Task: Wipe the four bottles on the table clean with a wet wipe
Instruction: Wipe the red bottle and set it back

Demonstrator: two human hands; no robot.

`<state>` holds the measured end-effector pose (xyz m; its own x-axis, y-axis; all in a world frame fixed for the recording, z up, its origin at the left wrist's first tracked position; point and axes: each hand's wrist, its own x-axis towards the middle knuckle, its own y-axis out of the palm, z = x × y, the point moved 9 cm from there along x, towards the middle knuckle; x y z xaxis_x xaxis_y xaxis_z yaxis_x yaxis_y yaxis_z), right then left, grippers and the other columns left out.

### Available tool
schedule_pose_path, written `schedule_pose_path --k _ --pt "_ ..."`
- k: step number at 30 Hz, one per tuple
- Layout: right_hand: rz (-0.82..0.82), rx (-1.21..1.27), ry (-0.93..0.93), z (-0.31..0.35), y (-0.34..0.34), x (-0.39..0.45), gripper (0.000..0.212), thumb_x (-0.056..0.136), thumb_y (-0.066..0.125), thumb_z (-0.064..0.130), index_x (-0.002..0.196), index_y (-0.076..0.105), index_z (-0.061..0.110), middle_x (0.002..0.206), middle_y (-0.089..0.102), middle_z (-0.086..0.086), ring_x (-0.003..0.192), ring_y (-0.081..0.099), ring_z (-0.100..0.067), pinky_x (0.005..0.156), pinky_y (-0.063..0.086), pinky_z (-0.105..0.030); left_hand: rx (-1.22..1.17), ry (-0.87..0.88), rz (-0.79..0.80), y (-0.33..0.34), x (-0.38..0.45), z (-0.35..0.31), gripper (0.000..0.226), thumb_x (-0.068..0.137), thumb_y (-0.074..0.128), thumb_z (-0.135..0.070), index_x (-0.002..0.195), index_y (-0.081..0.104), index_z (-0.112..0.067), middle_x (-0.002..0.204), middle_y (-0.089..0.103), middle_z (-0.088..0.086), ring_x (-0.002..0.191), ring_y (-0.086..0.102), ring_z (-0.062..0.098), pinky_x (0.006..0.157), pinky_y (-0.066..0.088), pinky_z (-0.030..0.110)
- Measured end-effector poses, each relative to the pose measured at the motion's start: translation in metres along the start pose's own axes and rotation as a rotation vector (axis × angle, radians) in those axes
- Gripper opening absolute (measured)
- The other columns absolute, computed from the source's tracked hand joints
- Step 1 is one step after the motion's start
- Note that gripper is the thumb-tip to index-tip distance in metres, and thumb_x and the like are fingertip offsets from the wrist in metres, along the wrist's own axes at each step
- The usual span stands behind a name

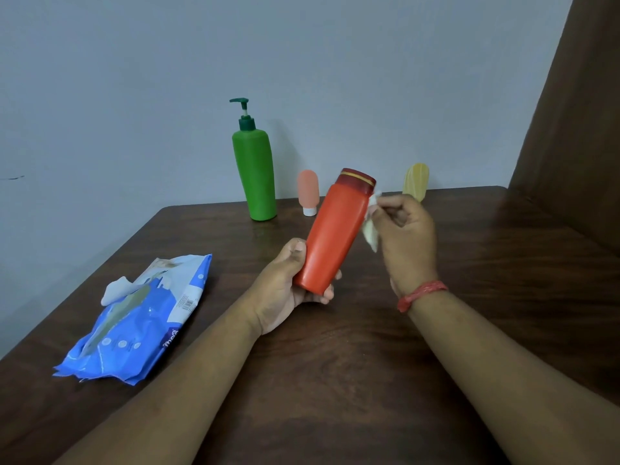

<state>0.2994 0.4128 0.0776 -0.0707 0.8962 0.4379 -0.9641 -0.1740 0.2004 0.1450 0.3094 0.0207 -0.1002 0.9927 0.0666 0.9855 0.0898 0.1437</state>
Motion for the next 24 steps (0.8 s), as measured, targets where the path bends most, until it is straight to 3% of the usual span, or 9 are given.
schedule_pose_path --k 4,8,11,17,21,24 --pt "-0.064 0.087 0.010 0.004 -0.013 0.004 0.019 0.092 0.067 0.005 0.085 0.068 0.022 0.091 0.075 0.001 0.091 0.071 -0.014 0.083 0.056 -0.030 0.036 -0.003 0.033 0.006 0.000 0.002 0.044 0.105 0.031 -0.047 0.130 0.039 -0.012 0.099 0.068 0.021 0.072 0.061 0.030 0.076 0.049 0.044" --pt "0.185 -0.004 0.026 -0.003 0.023 -0.021 0.021 0.090 0.067 -0.002 0.080 0.066 0.017 0.081 0.073 0.004 0.080 0.070 -0.011 0.075 0.056 -0.026 -0.116 0.014 -0.073 -0.008 0.000 -0.002 0.038 0.107 0.031 -0.041 0.126 0.046 -0.012 0.097 0.069 0.020 0.070 0.061 0.028 0.068 0.053 0.038" --pt "0.324 -0.122 0.031 -0.010 0.044 -0.033 0.011 0.089 0.070 0.004 0.085 0.067 0.013 0.088 0.074 -0.004 0.086 0.072 -0.018 0.080 0.060 -0.037 -0.231 0.001 -0.137 -0.018 -0.001 -0.003 0.038 0.110 0.029 -0.036 0.132 0.049 -0.014 0.095 0.070 0.018 0.070 0.061 0.025 0.064 0.055 0.035" --pt "0.082 0.004 -0.015 0.004 0.010 -0.012 0.018 0.091 0.068 0.004 0.085 0.068 0.022 0.085 0.075 0.005 0.086 0.072 -0.012 0.075 0.055 -0.027 -0.210 -0.079 -0.039 0.005 -0.001 0.006 0.040 0.110 0.028 -0.038 0.138 0.043 -0.013 0.097 0.069 0.019 0.071 0.063 0.025 0.069 0.056 0.037" --pt "0.207 -0.042 -0.002 -0.003 0.025 -0.022 0.021 0.090 0.069 0.006 0.086 0.069 0.026 0.091 0.074 0.002 0.090 0.071 -0.017 0.082 0.059 -0.038 -0.268 -0.083 -0.080 0.001 0.001 0.007 0.042 0.111 0.027 -0.035 0.138 0.047 -0.010 0.102 0.070 0.021 0.079 0.069 0.028 0.073 0.059 0.039" --pt "0.327 -0.215 -0.149 0.004 0.046 -0.036 0.017 0.088 0.071 0.006 0.090 0.072 0.023 0.097 0.069 0.003 0.094 0.069 -0.013 0.084 0.059 -0.039 -0.352 -0.085 -0.194 -0.011 0.004 0.011 0.038 0.111 0.030 -0.024 0.135 0.054 -0.007 0.114 0.071 0.022 0.098 0.071 0.032 0.080 0.061 0.045"
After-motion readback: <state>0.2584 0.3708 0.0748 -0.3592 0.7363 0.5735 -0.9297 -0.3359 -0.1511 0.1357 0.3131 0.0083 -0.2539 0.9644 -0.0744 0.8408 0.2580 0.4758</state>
